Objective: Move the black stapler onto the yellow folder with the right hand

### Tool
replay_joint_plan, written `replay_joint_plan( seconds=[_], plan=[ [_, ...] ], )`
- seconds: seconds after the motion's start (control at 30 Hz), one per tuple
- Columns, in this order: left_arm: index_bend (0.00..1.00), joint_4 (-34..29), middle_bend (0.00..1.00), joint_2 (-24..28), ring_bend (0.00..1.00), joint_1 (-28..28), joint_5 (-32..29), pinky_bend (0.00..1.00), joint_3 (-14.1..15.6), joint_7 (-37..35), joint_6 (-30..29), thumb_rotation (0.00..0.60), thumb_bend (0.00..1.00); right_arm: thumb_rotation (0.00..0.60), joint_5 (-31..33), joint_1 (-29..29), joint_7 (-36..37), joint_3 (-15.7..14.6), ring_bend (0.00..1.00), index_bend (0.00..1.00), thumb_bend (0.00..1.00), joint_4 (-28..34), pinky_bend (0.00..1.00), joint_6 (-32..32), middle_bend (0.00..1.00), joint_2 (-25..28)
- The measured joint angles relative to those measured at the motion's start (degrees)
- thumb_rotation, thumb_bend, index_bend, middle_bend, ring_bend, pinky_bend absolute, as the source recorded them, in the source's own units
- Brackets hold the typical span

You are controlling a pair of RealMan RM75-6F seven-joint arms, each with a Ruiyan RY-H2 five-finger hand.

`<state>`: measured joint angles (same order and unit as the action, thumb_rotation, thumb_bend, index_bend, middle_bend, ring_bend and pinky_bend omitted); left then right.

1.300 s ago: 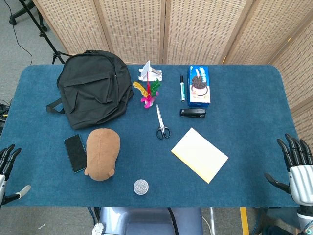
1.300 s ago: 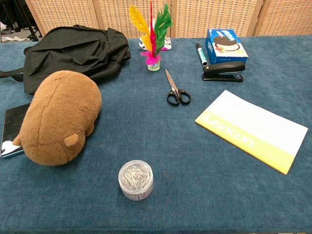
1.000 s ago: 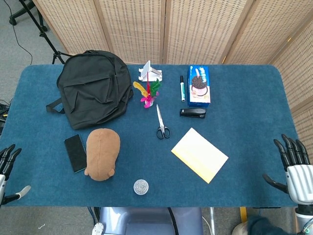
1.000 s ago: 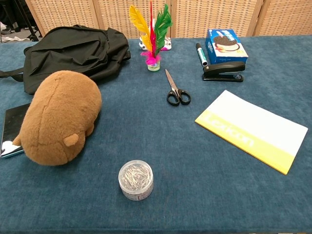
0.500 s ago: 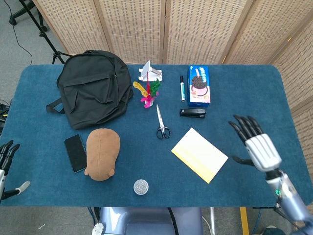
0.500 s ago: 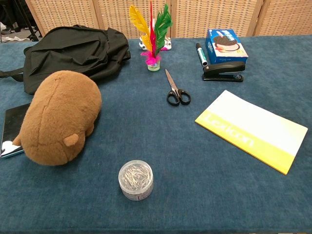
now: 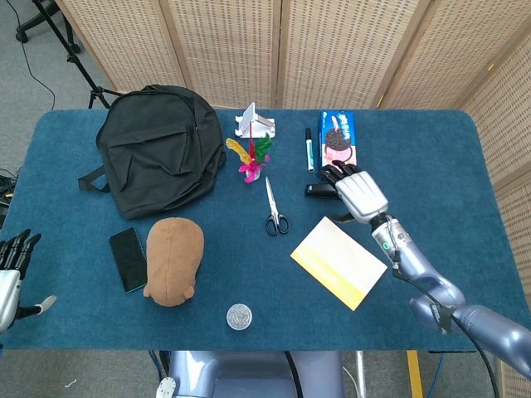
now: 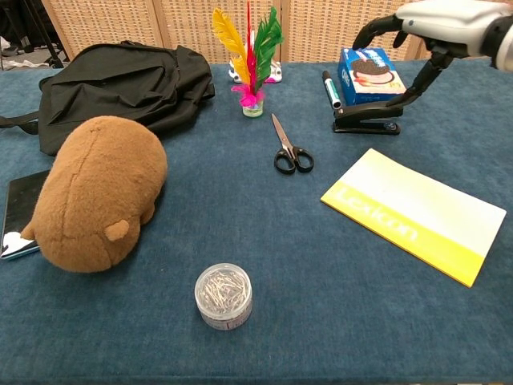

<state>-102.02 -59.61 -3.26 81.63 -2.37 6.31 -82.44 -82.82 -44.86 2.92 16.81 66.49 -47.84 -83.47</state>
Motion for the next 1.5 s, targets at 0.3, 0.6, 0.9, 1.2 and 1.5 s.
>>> replay_joint_plan(
  seconds=[0.3, 0.6, 0.9, 1.2, 1.5],
  plan=[
    [0.00, 1.0, 0.00, -0.5, 0.00, -1.3, -4.4, 0.00, -1.3, 0.4, 2.5, 0.600, 0.00, 0.600, 4.3, -3.9, -0.8, -0.1, 0.25, 0.27, 0.23, -11.3, 0.32, 3.1, 0.28, -8.9],
    [0.00, 1.4, 0.00, -0.7, 0.00, -1.9, -5.3, 0.00, -1.3, 0.5, 3.5, 0.600, 0.00, 0.600, 7.4, -5.6, -1.0, -1.0, 0.30, 0.29, 0.26, -20.6, 0.38, 5.0, 0.31, -14.4],
    [0.00, 1.4, 0.00, -0.9, 0.00, -2.1, -5.3, 0.00, -1.2, 0.7, 3.3, 0.600, 0.00, 0.600, 9.0, -6.7, -1.0, -1.6, 0.33, 0.32, 0.26, -26.7, 0.38, 5.9, 0.34, -18.1],
    [0.00, 1.3, 0.00, -1.0, 0.00, -2.1, -5.4, 0.00, -1.1, 0.9, 3.1, 0.600, 0.00, 0.600, 7.8, -7.3, 0.5, -3.1, 0.41, 0.44, 0.26, -33.9, 0.38, 5.5, 0.45, -21.3],
    [0.00, 1.0, 0.00, -1.3, 0.00, -2.1, -5.1, 0.00, -0.8, 1.4, 2.8, 0.600, 0.00, 0.600, 5.9, -7.4, 5.2, -4.3, 0.55, 0.57, 0.49, -43.4, 0.42, 2.1, 0.59, -25.8]
  ],
)
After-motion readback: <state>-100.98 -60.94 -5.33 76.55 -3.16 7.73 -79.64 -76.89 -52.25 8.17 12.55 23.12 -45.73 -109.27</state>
